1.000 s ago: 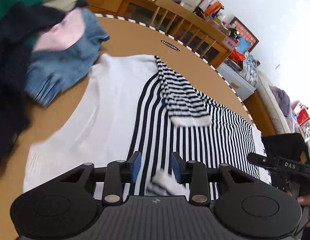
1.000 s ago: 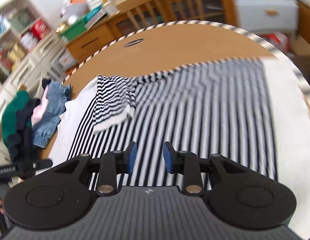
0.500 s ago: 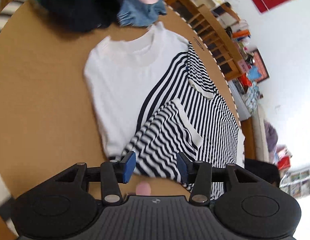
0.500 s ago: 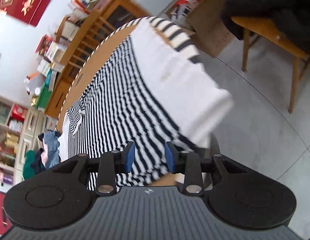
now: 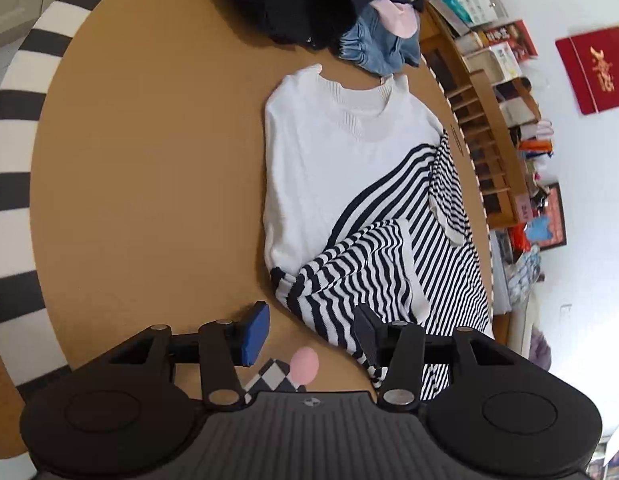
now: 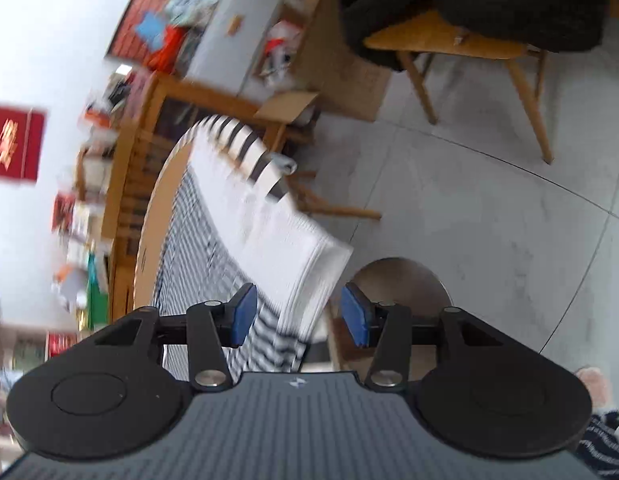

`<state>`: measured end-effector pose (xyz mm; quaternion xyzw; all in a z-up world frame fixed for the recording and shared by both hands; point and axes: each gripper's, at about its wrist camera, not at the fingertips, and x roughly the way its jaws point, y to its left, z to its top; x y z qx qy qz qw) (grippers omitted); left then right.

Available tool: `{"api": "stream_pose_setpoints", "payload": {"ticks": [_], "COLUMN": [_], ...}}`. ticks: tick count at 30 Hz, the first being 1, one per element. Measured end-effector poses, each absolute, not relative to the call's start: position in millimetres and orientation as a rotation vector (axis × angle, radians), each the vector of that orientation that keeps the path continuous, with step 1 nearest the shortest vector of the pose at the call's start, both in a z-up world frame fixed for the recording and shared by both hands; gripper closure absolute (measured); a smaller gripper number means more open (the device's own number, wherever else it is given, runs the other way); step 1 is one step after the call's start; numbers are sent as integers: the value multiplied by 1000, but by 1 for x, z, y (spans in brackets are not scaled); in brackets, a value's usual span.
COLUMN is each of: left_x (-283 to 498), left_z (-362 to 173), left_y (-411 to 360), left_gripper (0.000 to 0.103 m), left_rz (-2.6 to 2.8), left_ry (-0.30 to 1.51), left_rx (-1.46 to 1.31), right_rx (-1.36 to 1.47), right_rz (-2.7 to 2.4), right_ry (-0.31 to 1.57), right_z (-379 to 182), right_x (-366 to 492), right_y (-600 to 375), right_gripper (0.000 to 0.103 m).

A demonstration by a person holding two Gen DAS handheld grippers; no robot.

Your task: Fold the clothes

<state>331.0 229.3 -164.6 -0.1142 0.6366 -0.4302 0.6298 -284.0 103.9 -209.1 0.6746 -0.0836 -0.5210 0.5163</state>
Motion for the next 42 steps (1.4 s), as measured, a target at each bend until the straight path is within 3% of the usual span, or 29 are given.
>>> {"api": "stream_pose_setpoints", "payload": {"ticks": [12, 13, 15, 16, 19, 20, 29, 42], "left_x": [327, 328, 329, 329, 330, 331, 335, 336], "left_z": [-168, -169, -170, -170, -175, -177, -179, -128], "left_y": [221, 221, 219, 218, 217, 217, 224, 207], "left_gripper": [53, 53, 55, 63, 86, 89, 95, 95], "left_rz": [-1015, -1018, -1010, -999, -985, -981, -977, -1049], "left_ry": [1416, 1417, 1418, 1417, 1424, 1429, 1394, 1361], "left_rx": [-310, -320, -326, -317, -300, -298, -353, -438], "right_rx": [1728, 1713, 1663, 1618, 1495, 1469, 1454, 1550], "right_rz": [-1240, -1243, -1263, -1278, -1304, -1303, -1295, -1196], "right_ry": [-363, -361, -339, -309, -226, -212, -178, -200], "right_z": [-259, -259, -254, -247, -225, -220, -203, -176], "right_x": [-283, -282, -279, -276, -270, -268, -271, -275], "right_y": [96, 95, 93, 92, 90, 89, 88, 73], "right_gripper": [54, 57, 73, 86, 94, 97, 98, 99]}}
